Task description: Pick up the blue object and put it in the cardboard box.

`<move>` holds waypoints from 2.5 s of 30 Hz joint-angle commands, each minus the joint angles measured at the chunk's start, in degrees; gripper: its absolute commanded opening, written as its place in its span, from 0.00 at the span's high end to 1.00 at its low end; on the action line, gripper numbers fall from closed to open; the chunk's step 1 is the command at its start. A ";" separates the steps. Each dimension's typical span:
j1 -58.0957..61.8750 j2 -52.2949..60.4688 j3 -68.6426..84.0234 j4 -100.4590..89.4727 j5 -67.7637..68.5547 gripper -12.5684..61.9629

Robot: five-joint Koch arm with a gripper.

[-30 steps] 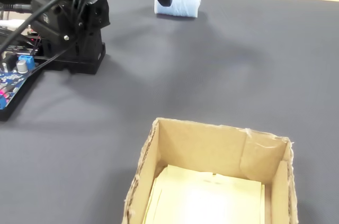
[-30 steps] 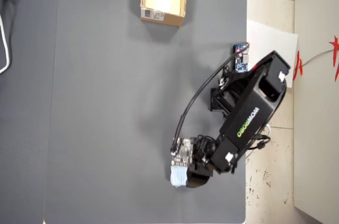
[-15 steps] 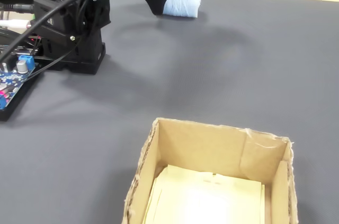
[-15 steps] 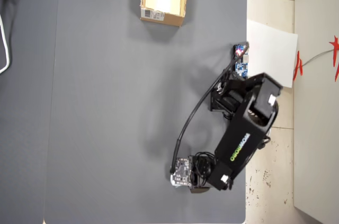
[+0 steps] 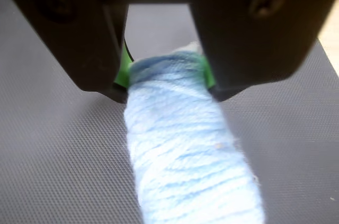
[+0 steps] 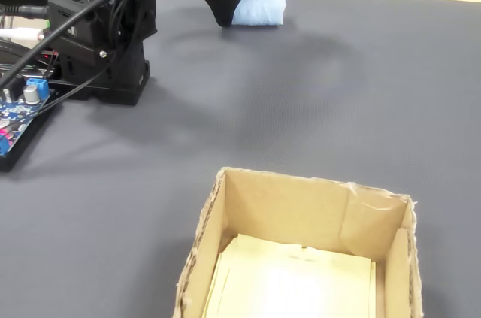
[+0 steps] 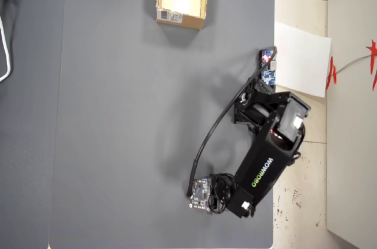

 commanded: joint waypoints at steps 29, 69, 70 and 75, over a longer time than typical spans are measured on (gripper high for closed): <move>15.03 32.78 14.85 -10.55 -9.76 0.73; 63.19 48.69 30.41 -51.59 -28.30 0.74; 64.51 48.60 30.41 -52.29 -28.92 0.74; 71.28 48.60 31.20 -55.20 -30.50 0.74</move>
